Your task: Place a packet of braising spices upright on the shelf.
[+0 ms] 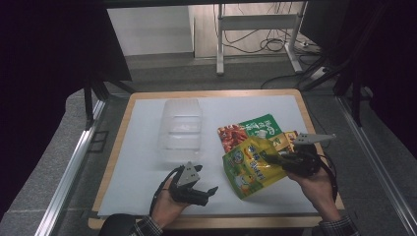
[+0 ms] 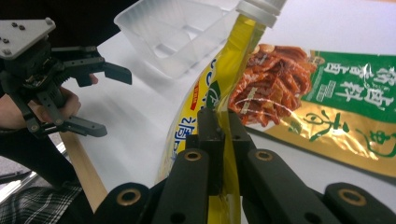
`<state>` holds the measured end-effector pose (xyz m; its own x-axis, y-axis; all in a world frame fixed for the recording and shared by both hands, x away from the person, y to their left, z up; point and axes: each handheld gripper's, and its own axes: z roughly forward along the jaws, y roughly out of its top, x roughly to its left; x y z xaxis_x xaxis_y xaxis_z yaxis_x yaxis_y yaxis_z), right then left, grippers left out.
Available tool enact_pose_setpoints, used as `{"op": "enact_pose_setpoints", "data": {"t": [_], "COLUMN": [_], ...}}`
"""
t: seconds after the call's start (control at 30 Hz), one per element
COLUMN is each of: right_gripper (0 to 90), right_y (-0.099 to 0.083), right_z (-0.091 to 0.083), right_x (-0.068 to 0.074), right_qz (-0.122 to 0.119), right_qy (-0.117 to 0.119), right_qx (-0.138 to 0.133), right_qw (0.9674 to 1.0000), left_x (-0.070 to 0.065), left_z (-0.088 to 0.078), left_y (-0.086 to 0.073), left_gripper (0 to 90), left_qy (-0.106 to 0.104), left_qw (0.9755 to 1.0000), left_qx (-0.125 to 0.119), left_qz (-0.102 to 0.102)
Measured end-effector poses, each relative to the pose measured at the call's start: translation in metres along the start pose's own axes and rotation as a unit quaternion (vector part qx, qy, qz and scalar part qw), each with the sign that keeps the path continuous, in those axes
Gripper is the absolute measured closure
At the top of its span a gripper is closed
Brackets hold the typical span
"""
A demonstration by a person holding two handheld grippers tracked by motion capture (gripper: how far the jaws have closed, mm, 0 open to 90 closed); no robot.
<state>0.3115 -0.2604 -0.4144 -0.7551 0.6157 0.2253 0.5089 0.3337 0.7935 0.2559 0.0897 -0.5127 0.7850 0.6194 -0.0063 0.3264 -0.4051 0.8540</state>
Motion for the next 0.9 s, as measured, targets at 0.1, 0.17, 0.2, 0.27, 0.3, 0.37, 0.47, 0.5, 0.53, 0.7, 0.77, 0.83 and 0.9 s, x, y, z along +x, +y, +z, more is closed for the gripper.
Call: {"op": "enact_pose_setpoints", "data": {"t": [0.1, 0.17, 0.2, 0.27, 0.3, 0.37, 0.47, 0.5, 0.53, 0.7, 0.77, 0.83, 0.9], "right_gripper": [88.5, 88.5, 88.5, 88.5, 88.5, 88.5, 88.5, 88.5, 88.6, 88.7, 88.8, 88.8, 88.8], "right_y": [0.006, 0.009, 0.011, 0.013, 0.017, 0.021, 0.025, 0.026, 0.028, 0.035, 0.036, 0.039, 0.042], "right_z": [0.000, 0.001, 0.001, 0.001, 0.000, 0.000, -0.001, -0.001, -0.002, 0.000, 0.000, 0.001, 0.001], "right_x": [0.002, 0.004, 0.005, 0.006, 0.008, 0.009, 0.010, 0.010, 0.010, 0.010, 0.010, 0.010, 0.010], "right_qz": [-0.007, -0.012, -0.015, -0.019, -0.025, -0.032, -0.038, -0.039, -0.041, -0.054, -0.053, -0.059, -0.062], "right_qy": [-0.002, -0.001, -0.002, -0.002, -0.003, -0.007, -0.010, -0.010, -0.010, -0.020, -0.020, -0.022, -0.026], "right_qx": [0.002, 0.001, 0.001, 0.001, 0.000, -0.002, -0.004, -0.005, -0.006, -0.009, -0.008, -0.008, -0.010], "right_qw": [1.0000, 0.9999, 0.9999, 0.9998, 0.9997, 0.9994, 0.9992, 0.9992, 0.9991, 0.9983, 0.9983, 0.9980, 0.9977], "left_x": [0.002, 0.004, 0.004, 0.005, 0.006, 0.007, 0.008, 0.009, 0.009, 0.011, 0.010, 0.010, 0.009], "left_z": [-0.005, -0.007, -0.007, -0.008, -0.009, -0.010, -0.012, -0.013, -0.013, -0.016, -0.016, -0.016, -0.017], "left_y": [-0.003, -0.004, -0.005, -0.006, -0.007, -0.009, -0.010, -0.010, -0.011, -0.012, -0.012, -0.012, -0.013], "left_gripper": [10.8, 9.9, 9.6, 8.7, 7.6, 6.8, 6.1, 6.0, 5.9, 6.8, 6.7, 6.7, 7.0], "left_qy": [0.000, 0.002, 0.005, 0.008, 0.017, 0.024, 0.026, 0.028, 0.028, 0.013, 0.012, 0.012, 0.010], "left_qw": [1.0000, 1.0000, 0.9999, 0.9999, 0.9998, 0.9997, 0.9996, 0.9995, 0.9995, 0.9996, 0.9997, 0.9997, 0.9997], "left_qx": [-0.004, -0.006, -0.007, -0.007, -0.005, -0.006, -0.006, -0.008, -0.009, -0.014, -0.014, -0.013, -0.014], "left_qz": [-0.004, -0.007, -0.008, -0.008, -0.007, -0.009, -0.010, -0.010, -0.012, -0.020, -0.017, -0.016, -0.015]}}
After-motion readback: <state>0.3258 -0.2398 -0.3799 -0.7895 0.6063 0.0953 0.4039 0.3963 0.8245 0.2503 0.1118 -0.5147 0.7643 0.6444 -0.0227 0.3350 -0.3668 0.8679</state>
